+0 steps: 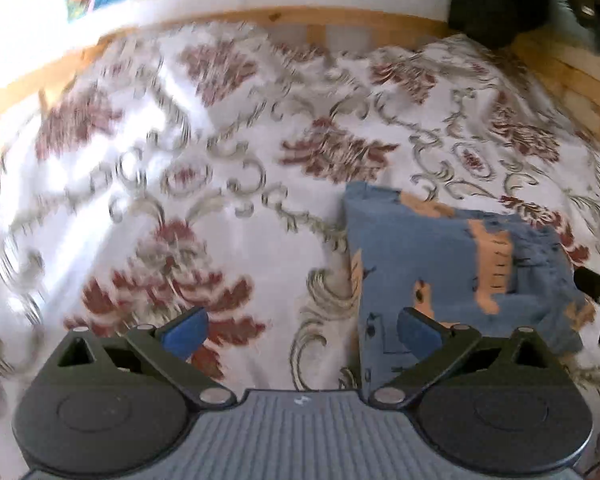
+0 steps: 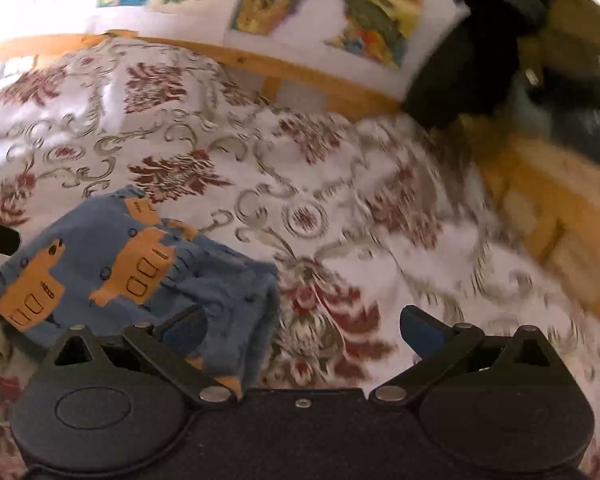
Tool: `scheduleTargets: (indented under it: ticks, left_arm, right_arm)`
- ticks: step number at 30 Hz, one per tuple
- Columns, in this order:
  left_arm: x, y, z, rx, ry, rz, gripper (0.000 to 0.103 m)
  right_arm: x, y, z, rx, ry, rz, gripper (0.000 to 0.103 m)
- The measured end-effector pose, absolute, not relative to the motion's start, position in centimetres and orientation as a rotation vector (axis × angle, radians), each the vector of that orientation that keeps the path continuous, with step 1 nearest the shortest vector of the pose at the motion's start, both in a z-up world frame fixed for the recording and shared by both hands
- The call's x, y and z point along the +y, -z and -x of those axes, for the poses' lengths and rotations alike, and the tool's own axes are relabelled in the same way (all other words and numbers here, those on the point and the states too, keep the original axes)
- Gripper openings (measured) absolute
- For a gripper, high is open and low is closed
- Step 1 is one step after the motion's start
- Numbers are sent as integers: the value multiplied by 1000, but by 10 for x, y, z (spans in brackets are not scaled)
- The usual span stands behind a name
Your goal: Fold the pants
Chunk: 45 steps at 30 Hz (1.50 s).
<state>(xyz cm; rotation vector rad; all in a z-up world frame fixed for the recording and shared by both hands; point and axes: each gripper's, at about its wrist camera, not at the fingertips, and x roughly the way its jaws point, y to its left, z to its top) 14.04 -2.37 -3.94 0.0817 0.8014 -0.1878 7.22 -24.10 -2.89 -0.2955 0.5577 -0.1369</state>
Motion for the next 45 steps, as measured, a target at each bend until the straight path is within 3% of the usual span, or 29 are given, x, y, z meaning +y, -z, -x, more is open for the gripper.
scheduleTargets:
  ticks: [6, 11, 14, 18, 22, 25, 30, 32, 37, 40, 43, 45]
  left_arm:
    - [-18, 66, -149, 866, 207, -95, 103]
    - [-10, 66, -148, 923, 204, -46, 103]
    - [-3, 50, -142, 902, 167, -52, 103]
    - [6, 22, -140, 725, 187, 8, 103]
    - [-12, 6, -171, 671, 349, 56, 103]
    - [-25, 7, -194, 649, 562, 133, 101]
    - [-48, 23, -243, 821, 917, 272, 79]
    - [-58, 35, -258, 899, 951, 237, 64]
    - [-65, 69, -281, 976, 829, 154, 46]
    - [-56, 89, -298, 991, 750, 246, 29]
    - [-47, 96, -306, 990, 691, 324, 20]
    - [-42, 89, -300, 993, 677, 358, 28]
  right_arm:
    - [-231, 57, -89, 709, 108, 440, 102]
    - [-251, 48, -79, 767, 99, 338, 102]
    - [-256, 30, -66, 670, 101, 261, 102]
    - [-256, 10, -60, 503, 85, 205, 102]
    - [-246, 10, -75, 444, -65, 157, 89]
    - [-244, 22, -94, 507, -186, 95, 72]
    - [-248, 34, -110, 595, -203, -2, 53]
    - [-252, 36, -116, 626, -191, -66, 47]
    - [-272, 47, -120, 714, -142, -249, 44]
    - [-285, 59, -113, 753, -118, -373, 43]
    - [-282, 55, -105, 751, -108, -338, 43]
    - [-275, 49, -99, 731, -88, -286, 51]
